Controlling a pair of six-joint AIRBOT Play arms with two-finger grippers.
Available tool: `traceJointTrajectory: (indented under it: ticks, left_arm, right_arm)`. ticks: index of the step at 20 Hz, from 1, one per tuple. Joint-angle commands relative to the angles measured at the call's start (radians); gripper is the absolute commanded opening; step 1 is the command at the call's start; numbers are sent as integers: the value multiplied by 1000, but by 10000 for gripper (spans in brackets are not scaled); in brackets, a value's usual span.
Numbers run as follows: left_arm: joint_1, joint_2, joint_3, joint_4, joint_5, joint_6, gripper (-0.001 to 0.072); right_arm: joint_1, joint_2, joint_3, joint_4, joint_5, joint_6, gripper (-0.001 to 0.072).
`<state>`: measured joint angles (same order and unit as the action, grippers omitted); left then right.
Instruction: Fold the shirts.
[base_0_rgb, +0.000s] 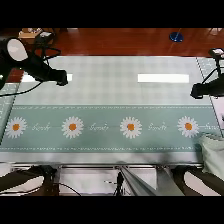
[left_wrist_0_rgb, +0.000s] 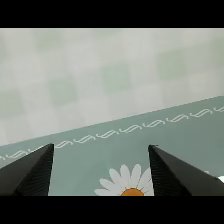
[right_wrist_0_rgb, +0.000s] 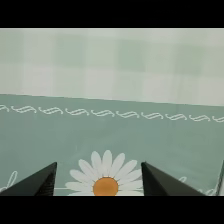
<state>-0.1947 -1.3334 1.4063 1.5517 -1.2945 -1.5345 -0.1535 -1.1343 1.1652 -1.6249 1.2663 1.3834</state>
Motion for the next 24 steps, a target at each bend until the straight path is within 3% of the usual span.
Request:
traceJointTrajectory:
  ticks: [1,24]
  left_arm:
    - [-13,-44,0,39,-60,-67,680]
    - [-13,-67,0,38,-60,-68,680]
  right_arm:
    - [21,-16,3,-52,-12,22,603]
    - [21,-16,3,-50,-16,22,603]
